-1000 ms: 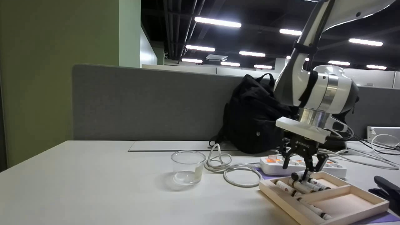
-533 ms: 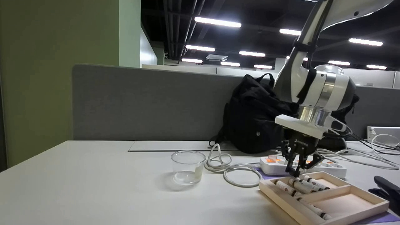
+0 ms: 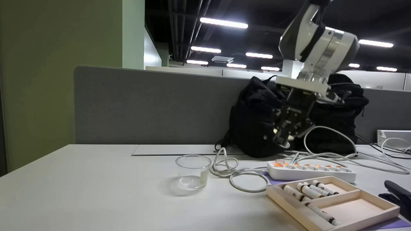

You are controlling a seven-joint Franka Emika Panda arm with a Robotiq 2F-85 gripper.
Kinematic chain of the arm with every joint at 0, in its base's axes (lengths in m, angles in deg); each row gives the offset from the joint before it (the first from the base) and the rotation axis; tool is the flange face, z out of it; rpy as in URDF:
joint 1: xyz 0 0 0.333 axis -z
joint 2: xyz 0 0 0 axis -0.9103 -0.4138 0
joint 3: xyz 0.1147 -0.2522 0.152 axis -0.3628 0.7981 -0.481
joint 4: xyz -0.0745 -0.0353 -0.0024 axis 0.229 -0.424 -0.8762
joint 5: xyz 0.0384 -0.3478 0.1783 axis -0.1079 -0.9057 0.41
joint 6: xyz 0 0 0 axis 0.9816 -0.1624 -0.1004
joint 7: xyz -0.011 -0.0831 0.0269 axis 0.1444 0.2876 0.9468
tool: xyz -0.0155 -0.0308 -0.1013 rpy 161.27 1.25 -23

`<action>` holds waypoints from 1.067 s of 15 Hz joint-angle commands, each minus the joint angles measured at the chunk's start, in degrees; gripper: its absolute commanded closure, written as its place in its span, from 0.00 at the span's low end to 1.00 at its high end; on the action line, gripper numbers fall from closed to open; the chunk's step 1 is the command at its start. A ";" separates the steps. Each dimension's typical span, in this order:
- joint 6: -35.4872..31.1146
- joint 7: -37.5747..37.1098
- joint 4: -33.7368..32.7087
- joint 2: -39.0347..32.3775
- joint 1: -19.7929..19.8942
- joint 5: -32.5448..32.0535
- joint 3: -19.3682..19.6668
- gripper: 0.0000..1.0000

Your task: Remove one bottle from the tray and place it inside the container on the left

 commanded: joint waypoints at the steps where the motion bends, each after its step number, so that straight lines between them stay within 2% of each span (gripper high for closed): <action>1: 12.60 4.54 -2.30 6.74 -0.79 3.29 -1.46 0.93; 5: 24.94 9.66 -8.35 4.22 -2.57 10.72 -2.36 0.93; 9: 34.07 14.02 -16.55 -5.19 -4.03 16.05 -3.63 0.93; 11: 35.53 14.14 -20.04 -10.58 -4.93 16.72 -4.22 0.93; 16: 33.25 14.49 -27.79 -22.34 -7.29 16.23 -4.61 0.93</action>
